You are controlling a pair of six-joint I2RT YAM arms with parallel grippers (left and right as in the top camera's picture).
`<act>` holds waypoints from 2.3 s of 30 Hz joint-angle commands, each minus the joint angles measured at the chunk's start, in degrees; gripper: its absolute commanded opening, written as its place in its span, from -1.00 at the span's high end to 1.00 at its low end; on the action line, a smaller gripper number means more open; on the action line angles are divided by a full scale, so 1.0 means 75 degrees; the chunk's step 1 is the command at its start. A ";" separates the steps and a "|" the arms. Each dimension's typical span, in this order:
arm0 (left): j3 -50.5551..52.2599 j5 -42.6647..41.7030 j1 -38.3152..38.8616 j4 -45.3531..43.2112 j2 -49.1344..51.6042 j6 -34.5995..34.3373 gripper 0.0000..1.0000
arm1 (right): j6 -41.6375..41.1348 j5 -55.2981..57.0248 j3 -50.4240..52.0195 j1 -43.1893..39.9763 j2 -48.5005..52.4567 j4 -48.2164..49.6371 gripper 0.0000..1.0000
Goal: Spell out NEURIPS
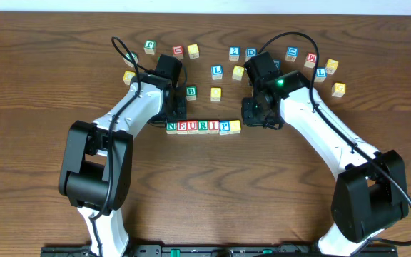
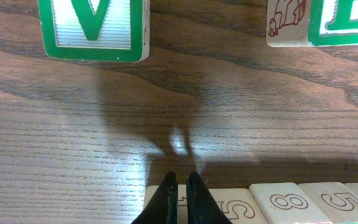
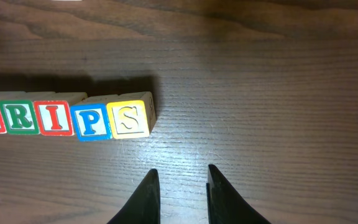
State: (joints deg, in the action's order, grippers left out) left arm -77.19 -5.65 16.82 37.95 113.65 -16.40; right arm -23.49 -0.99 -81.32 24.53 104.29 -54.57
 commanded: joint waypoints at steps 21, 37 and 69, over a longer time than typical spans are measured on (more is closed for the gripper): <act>-0.1507 0.0705 -0.1550 0.1381 -0.2664 0.0364 0.51 | 0.0513 0.0460 -0.1072 -0.1005 -0.0819 0.0061 0.19; -0.1501 0.0702 -0.2806 0.1996 -0.4409 0.0548 -0.96 | 0.0507 0.0440 -0.1087 -0.2337 -0.3966 -0.0758 -0.99; -0.1495 0.0702 -0.2806 0.1996 -0.4406 0.0548 -0.95 | 0.2203 0.0312 0.3319 -0.2716 -0.8364 0.2363 -0.98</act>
State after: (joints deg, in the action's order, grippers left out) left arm -87.88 -0.93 -4.03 52.69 80.58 -13.06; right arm -9.32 0.89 -63.07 5.98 48.42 -40.56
